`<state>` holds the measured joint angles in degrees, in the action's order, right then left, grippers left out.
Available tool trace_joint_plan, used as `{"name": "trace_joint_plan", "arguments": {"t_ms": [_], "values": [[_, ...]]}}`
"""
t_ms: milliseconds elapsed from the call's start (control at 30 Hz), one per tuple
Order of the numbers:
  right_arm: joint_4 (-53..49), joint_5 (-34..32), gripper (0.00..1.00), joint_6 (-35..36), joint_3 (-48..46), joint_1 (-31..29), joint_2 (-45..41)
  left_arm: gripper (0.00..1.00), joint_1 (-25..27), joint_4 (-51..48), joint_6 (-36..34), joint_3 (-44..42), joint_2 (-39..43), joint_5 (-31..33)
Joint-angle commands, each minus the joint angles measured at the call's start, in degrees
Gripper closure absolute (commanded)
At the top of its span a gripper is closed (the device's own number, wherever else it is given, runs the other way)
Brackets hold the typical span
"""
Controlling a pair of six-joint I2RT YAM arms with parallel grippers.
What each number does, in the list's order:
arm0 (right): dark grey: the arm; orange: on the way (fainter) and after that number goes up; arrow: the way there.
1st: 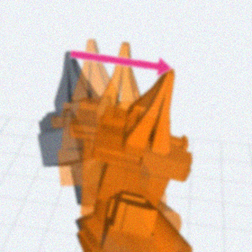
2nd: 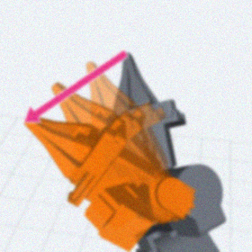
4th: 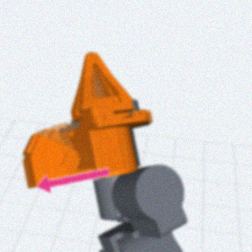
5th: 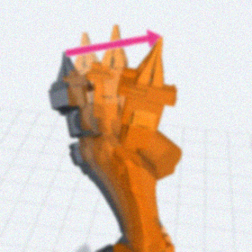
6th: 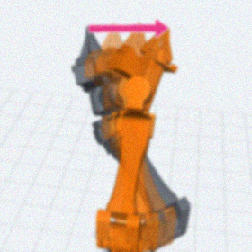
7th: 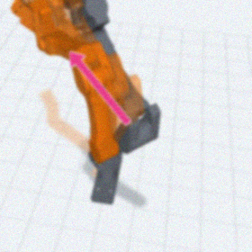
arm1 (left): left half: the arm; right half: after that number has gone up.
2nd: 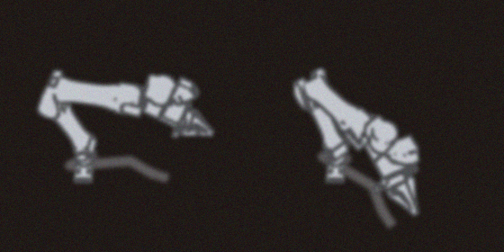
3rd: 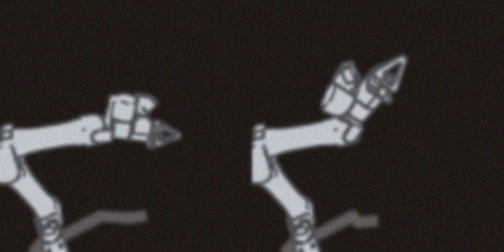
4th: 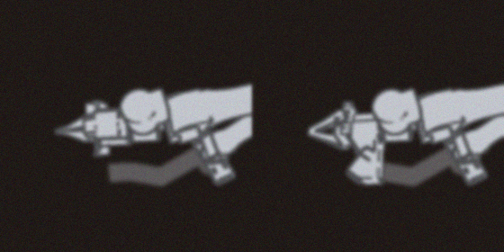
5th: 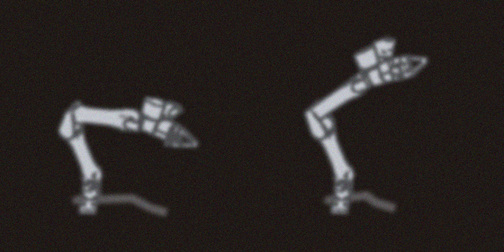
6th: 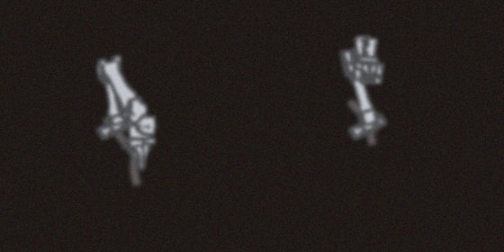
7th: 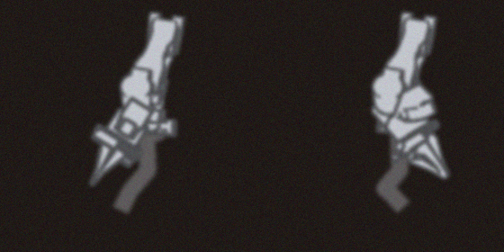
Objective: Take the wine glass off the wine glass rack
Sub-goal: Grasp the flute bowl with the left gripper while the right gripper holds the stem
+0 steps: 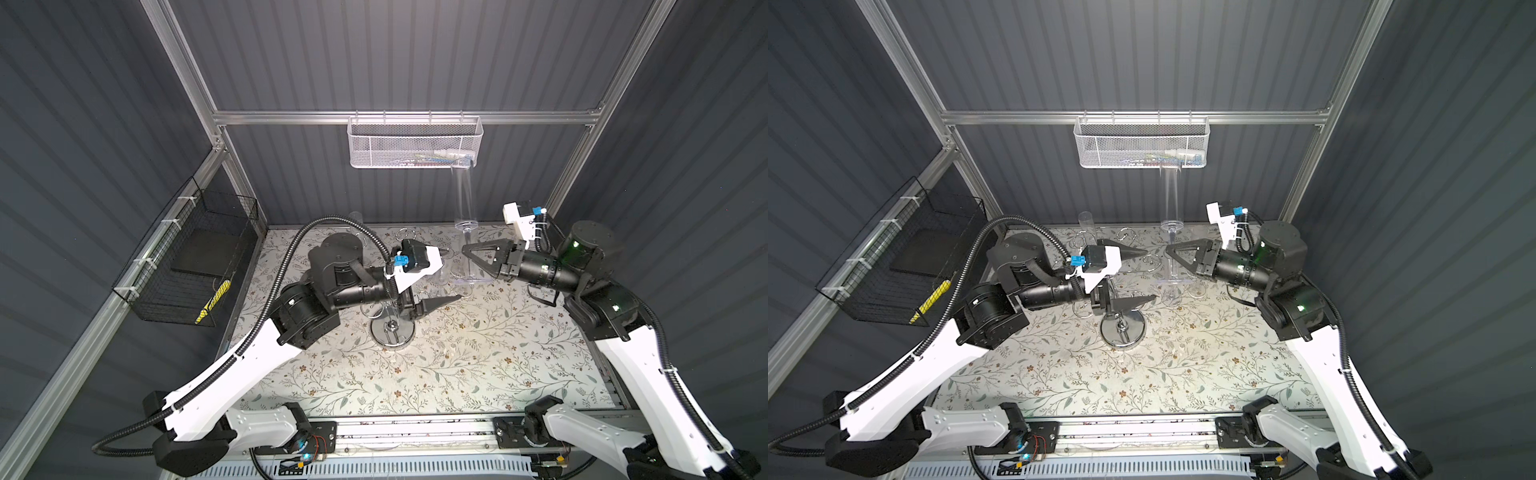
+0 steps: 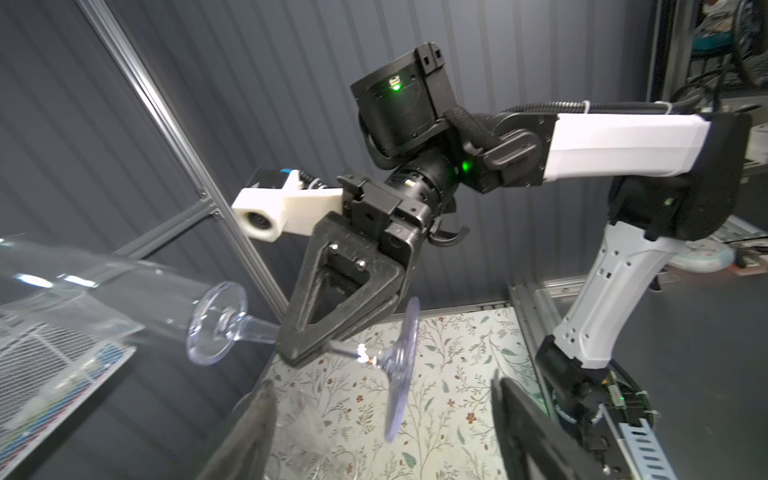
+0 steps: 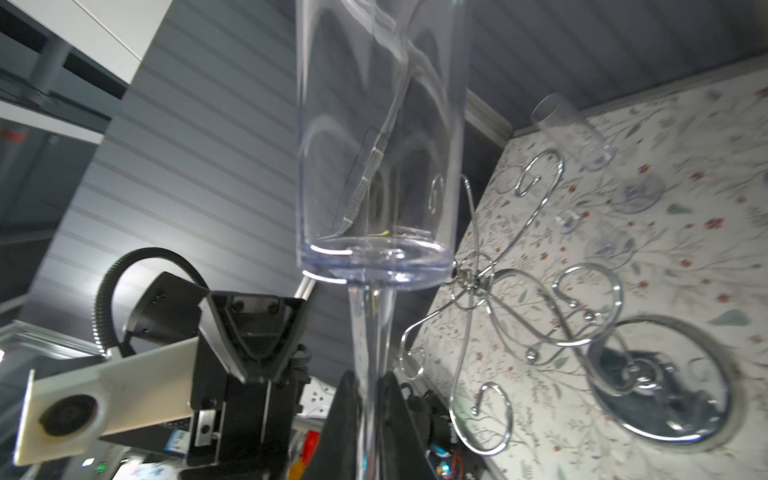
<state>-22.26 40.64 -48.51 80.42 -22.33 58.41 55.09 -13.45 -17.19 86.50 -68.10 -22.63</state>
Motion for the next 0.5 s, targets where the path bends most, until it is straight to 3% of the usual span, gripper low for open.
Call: {"name": "trace_joint_plan", "arguments": {"t_ms": [0,200,467], "values": [[-9.3,-10.2,1.00,17.2,2.3,0.0,-4.0,0.08,0.2,6.8,10.5,-2.4,2.9,7.4],[-5.2,-16.6,1.00,30.2,-8.9,-0.5,-12.8,0.00,0.2,11.0,25.2,-3.5,2.2,12.9],[-5.0,-23.4,1.00,38.7,-15.3,-5.1,-18.1,0.01,0.0,12.2,36.2,0.3,-4.6,6.6]]}}
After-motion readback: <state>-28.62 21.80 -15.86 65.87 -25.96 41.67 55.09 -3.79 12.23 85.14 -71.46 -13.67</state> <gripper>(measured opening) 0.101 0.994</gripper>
